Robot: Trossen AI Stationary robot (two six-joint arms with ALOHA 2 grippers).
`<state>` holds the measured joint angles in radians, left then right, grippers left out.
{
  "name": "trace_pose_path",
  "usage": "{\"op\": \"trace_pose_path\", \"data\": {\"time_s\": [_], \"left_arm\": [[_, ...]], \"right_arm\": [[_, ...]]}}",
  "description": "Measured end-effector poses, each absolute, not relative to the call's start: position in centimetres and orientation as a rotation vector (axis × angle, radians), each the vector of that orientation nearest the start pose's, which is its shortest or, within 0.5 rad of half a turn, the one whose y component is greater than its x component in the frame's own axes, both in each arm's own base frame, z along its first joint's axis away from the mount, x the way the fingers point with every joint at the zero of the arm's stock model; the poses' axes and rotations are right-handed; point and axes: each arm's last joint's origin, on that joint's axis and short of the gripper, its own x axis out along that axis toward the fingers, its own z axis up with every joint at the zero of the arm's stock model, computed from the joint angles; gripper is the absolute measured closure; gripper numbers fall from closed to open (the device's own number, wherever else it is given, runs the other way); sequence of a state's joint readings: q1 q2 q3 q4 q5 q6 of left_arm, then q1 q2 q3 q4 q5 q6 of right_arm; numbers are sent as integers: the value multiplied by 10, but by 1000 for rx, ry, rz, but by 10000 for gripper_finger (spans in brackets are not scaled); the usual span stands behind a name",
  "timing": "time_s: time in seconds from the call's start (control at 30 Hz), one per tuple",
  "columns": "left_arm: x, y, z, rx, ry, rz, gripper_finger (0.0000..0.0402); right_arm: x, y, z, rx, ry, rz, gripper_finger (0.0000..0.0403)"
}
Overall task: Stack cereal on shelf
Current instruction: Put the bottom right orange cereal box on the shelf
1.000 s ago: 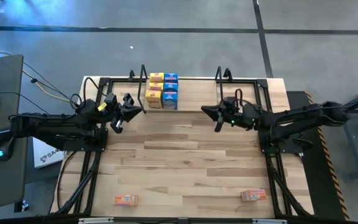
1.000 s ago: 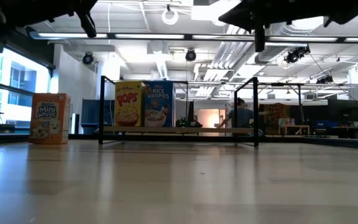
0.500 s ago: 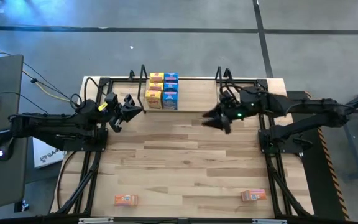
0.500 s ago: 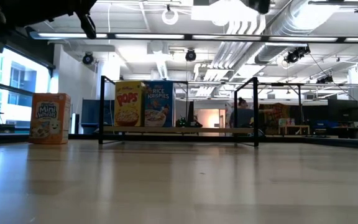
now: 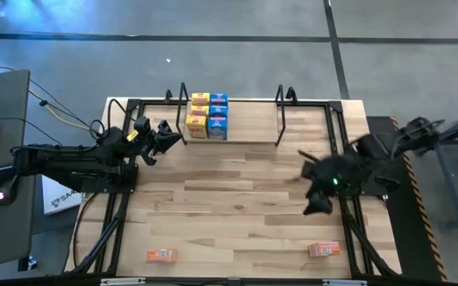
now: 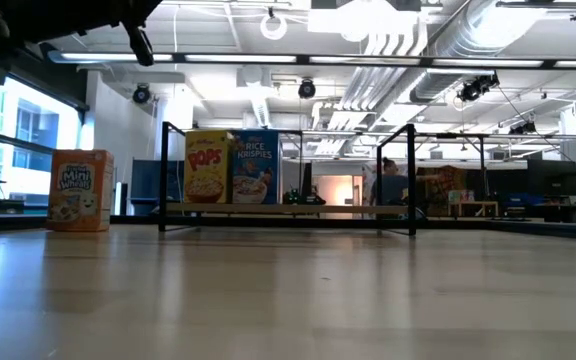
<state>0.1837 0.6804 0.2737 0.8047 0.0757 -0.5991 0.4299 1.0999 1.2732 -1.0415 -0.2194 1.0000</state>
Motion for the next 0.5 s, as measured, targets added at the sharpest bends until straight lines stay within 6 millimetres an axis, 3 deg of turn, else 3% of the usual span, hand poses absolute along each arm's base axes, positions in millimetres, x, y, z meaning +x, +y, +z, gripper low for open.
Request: {"op": "trace_pose_path", "data": {"time_s": [0.23,0.5], "left_arm": [[150,26,265,-530,-414,-13,401],[150,26,265,-523,-415,-11,401]], "right_arm": [[151,148,355,776,1113,18,20],[158,207,308,534,1383,78,20]]}}
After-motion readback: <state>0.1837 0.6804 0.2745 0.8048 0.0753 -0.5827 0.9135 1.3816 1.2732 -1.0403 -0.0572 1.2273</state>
